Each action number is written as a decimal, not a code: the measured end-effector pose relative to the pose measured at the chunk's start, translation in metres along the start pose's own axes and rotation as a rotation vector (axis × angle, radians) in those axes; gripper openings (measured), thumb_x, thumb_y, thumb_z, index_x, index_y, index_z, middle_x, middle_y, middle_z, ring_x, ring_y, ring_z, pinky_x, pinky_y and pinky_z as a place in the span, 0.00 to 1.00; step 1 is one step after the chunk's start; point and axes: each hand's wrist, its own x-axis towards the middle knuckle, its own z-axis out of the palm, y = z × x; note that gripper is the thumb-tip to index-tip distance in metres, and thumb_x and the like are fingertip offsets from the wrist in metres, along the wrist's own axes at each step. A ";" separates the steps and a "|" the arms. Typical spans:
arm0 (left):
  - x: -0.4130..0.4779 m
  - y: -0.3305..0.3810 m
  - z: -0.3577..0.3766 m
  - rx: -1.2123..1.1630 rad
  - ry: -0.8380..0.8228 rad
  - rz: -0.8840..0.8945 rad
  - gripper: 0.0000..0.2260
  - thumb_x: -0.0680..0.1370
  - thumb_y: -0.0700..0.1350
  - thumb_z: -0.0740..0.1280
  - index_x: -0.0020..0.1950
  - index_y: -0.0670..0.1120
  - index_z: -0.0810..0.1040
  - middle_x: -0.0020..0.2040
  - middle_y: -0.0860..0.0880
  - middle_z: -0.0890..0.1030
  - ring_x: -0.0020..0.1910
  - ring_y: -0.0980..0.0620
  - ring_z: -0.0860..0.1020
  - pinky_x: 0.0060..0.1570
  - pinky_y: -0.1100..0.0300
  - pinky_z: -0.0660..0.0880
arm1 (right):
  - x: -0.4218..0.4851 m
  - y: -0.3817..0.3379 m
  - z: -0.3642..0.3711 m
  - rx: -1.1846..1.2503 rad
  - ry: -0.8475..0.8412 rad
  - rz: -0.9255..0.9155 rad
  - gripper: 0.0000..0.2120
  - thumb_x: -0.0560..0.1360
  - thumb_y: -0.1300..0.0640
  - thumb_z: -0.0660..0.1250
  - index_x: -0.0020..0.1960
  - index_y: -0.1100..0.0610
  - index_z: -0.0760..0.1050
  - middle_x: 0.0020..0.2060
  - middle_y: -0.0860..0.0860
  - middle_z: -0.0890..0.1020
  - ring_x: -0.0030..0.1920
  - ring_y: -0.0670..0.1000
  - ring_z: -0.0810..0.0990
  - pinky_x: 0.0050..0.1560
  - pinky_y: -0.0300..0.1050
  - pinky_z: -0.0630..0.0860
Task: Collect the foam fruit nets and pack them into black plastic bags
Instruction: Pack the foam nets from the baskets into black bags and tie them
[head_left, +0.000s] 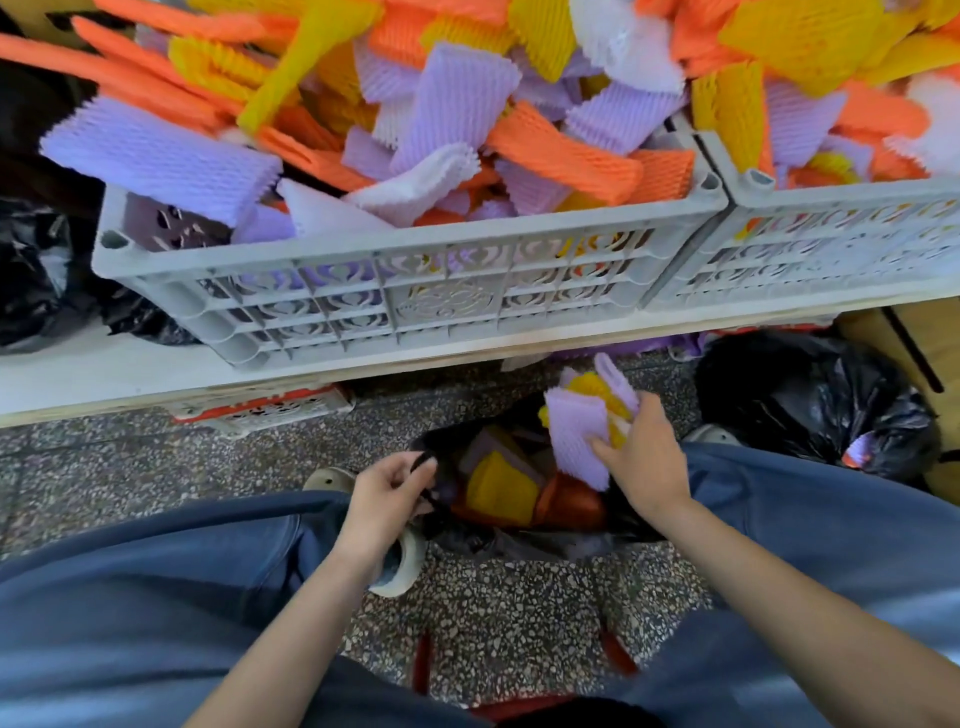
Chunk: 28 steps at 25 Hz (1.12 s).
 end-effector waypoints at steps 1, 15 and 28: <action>-0.001 0.005 0.006 -0.064 -0.015 -0.005 0.06 0.79 0.41 0.64 0.52 0.41 0.78 0.34 0.49 0.80 0.35 0.56 0.79 0.34 0.64 0.77 | -0.005 -0.011 -0.002 0.023 0.011 -0.049 0.31 0.68 0.51 0.74 0.64 0.60 0.64 0.55 0.55 0.75 0.55 0.56 0.75 0.46 0.48 0.70; -0.003 0.022 0.018 -0.287 0.054 -0.040 0.06 0.79 0.41 0.64 0.55 0.44 0.75 0.35 0.50 0.76 0.30 0.59 0.75 0.36 0.60 0.77 | 0.010 -0.021 0.027 -0.502 0.014 -0.017 0.31 0.74 0.48 0.68 0.69 0.59 0.59 0.62 0.57 0.71 0.64 0.57 0.68 0.61 0.52 0.66; -0.008 0.026 0.013 -0.330 0.030 -0.042 0.05 0.80 0.40 0.62 0.50 0.49 0.75 0.36 0.48 0.76 0.35 0.53 0.74 0.37 0.60 0.77 | 0.007 0.000 0.058 -0.761 -0.093 -0.169 0.23 0.76 0.51 0.64 0.66 0.59 0.62 0.62 0.55 0.72 0.63 0.54 0.70 0.58 0.44 0.69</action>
